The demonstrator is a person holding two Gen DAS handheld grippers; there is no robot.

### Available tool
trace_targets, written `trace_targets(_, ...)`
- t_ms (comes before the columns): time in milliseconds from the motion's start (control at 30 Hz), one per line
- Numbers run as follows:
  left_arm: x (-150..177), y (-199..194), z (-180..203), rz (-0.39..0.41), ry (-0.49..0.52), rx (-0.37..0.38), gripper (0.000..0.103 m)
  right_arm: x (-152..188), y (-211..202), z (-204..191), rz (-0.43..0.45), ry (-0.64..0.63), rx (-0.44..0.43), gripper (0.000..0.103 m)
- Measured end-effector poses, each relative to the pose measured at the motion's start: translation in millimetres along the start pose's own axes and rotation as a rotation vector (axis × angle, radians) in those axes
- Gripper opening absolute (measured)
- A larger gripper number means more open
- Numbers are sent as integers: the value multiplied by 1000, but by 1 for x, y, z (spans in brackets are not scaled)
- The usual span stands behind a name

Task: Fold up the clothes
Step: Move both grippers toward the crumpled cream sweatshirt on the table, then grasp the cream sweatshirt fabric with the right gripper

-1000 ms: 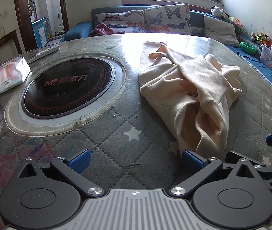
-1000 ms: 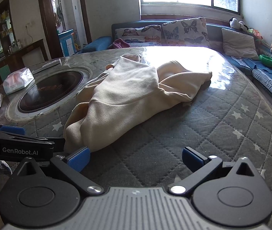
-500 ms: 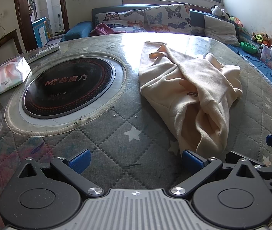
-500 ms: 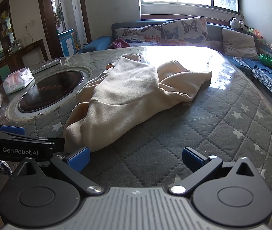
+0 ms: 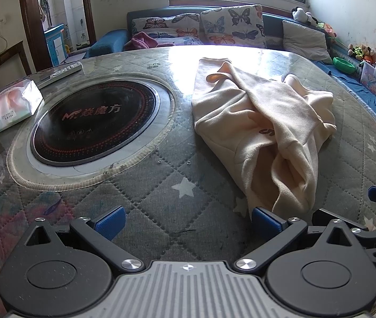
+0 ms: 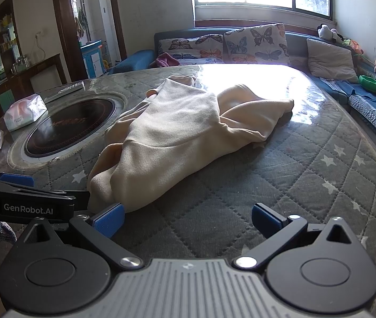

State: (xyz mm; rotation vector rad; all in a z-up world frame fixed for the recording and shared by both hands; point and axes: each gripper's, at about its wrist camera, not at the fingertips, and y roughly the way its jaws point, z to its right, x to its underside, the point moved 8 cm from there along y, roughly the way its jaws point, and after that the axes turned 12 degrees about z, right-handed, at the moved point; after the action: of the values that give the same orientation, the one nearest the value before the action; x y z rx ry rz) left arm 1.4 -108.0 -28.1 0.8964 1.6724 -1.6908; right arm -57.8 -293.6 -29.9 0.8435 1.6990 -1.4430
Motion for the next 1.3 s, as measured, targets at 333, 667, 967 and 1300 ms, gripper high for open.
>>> trace_targets(333,-7,4,-2,3,3,-3,103,-5,4,0,1,-7,-2,103)
trace_targets(667,-20,12,-6,20,13,-3,103,-19,14,-4,19,-35,-9,103)
trace_targets(967,-40,17,-10,52,4,28,103,-42,22,-8,55,-51,-41,103)
trace_targets(1300,-61,33,-29,84,-26,7,103,-80,54,-10,76,-64,-87,102)
